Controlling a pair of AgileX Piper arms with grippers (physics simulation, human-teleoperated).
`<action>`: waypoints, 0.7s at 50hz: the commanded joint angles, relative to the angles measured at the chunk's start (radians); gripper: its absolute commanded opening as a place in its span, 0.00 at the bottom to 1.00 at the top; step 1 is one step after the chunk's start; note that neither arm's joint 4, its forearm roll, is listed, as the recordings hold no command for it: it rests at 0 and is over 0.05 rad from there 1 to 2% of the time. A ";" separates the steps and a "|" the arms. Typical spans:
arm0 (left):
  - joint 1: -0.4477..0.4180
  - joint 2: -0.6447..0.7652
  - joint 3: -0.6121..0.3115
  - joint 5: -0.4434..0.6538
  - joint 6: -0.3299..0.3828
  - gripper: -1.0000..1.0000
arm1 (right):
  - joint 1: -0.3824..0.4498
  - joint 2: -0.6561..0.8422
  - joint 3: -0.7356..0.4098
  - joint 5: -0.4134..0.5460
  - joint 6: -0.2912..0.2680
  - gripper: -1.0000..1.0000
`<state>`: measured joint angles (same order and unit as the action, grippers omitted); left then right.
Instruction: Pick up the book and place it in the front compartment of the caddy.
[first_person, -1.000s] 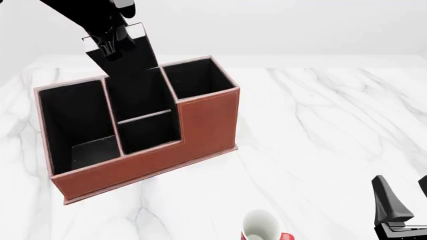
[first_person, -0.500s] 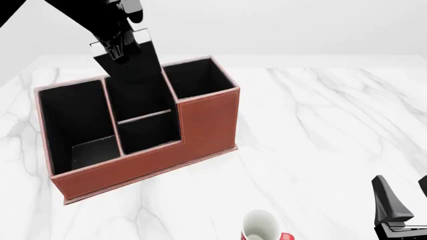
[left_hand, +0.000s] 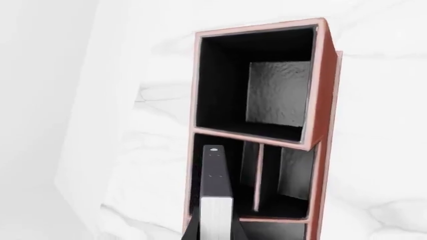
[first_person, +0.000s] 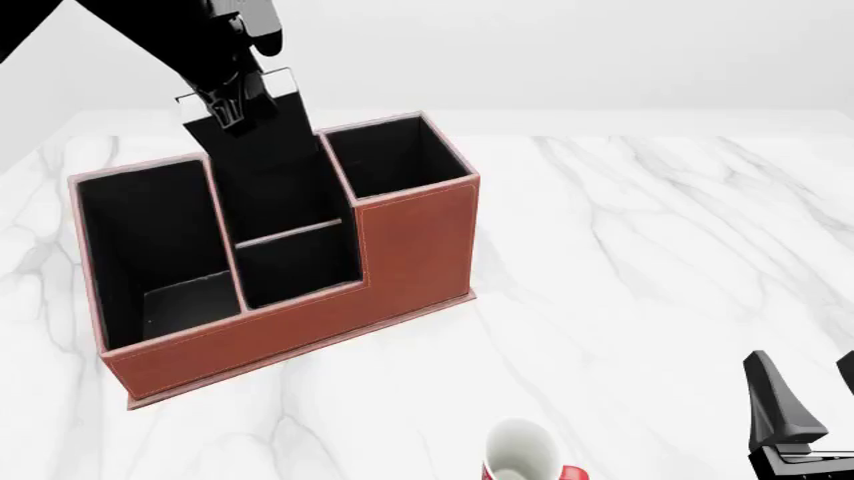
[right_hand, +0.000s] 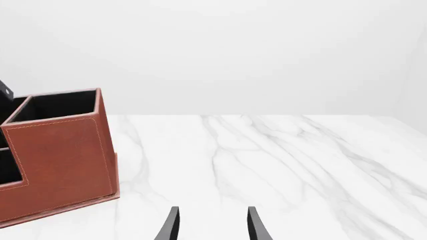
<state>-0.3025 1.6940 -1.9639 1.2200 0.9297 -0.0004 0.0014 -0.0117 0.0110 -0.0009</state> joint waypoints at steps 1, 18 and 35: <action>0.017 -0.008 0.009 0.000 0.022 0.00 | 0.000 0.001 0.001 -0.002 0.000 1.00; 0.002 0.014 0.008 0.000 -0.005 0.00 | 0.000 0.001 0.001 -0.002 0.000 1.00; -0.009 0.038 0.010 0.000 -0.013 0.00 | 0.000 0.001 0.001 -0.002 0.000 1.00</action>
<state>-0.3026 1.7228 -1.9462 1.2200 0.9073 -0.0004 0.0014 -0.0117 0.0111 -0.0009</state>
